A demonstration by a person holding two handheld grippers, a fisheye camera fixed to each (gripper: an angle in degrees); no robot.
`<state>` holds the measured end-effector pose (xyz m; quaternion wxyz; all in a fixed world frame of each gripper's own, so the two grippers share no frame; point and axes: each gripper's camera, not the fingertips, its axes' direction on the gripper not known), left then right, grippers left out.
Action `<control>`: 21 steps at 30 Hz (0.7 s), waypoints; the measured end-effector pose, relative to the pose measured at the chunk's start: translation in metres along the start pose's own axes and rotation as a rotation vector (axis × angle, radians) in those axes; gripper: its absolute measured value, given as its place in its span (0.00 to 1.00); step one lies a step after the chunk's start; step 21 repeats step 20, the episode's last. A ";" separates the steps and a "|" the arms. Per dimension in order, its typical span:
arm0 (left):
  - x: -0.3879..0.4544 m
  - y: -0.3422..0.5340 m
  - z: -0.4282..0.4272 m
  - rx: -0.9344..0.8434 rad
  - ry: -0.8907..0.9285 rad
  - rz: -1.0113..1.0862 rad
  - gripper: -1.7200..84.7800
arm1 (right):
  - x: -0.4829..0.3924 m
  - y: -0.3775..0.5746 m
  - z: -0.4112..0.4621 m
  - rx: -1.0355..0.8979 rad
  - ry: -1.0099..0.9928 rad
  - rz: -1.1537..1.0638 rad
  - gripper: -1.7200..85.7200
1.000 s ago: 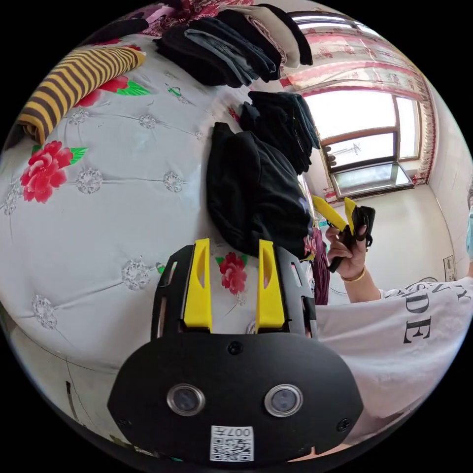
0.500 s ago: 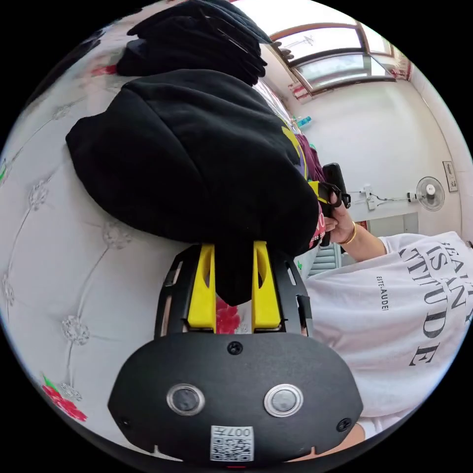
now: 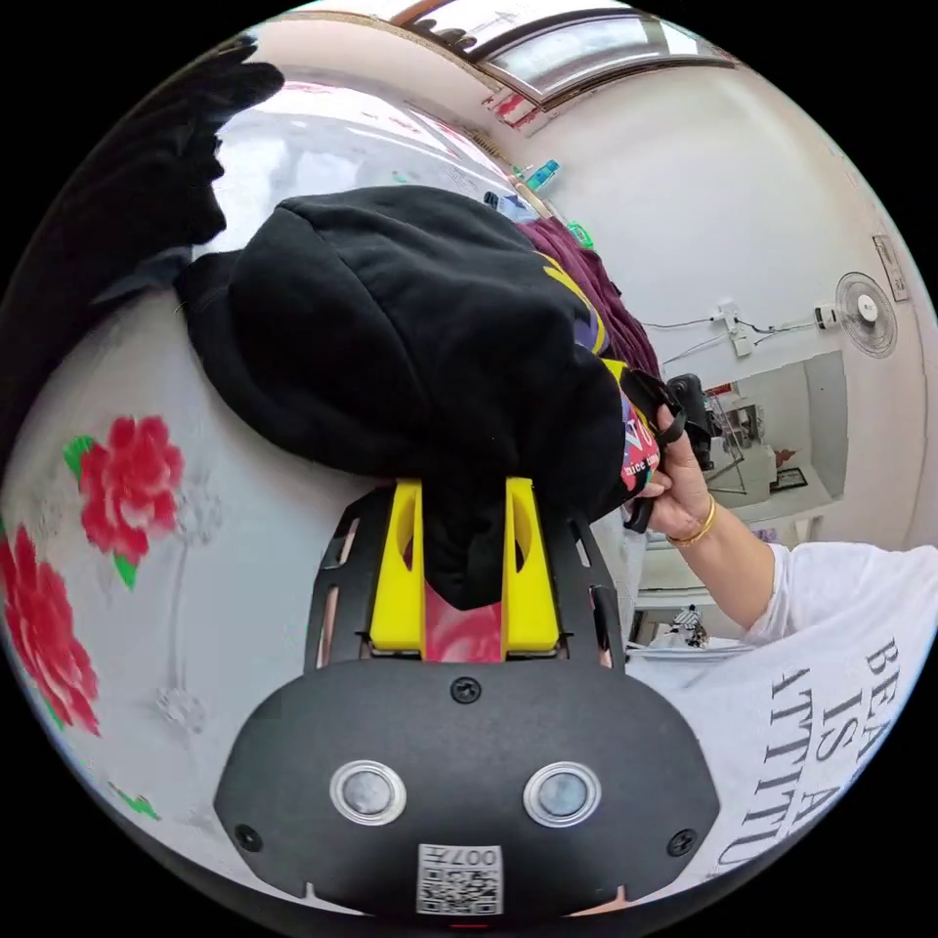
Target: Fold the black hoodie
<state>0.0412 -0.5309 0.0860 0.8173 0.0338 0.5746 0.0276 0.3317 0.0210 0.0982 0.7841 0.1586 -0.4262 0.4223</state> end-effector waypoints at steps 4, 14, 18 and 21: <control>-0.018 -0.095 -0.017 0.066 -0.243 -0.027 0.16 | -0.010 -0.115 0.063 0.017 0.015 -0.021 0.21; 0.031 0.080 -0.028 -0.093 -0.451 0.014 0.11 | -0.054 -0.047 0.024 -0.010 0.390 -0.305 0.19; 0.057 0.189 -0.044 -0.156 -0.425 -0.265 0.08 | -0.010 0.048 -0.092 0.047 0.896 -0.163 0.17; 0.068 0.218 -0.048 -0.182 -0.421 -0.355 0.08 | 0.004 0.074 -0.143 0.052 1.060 -0.089 0.17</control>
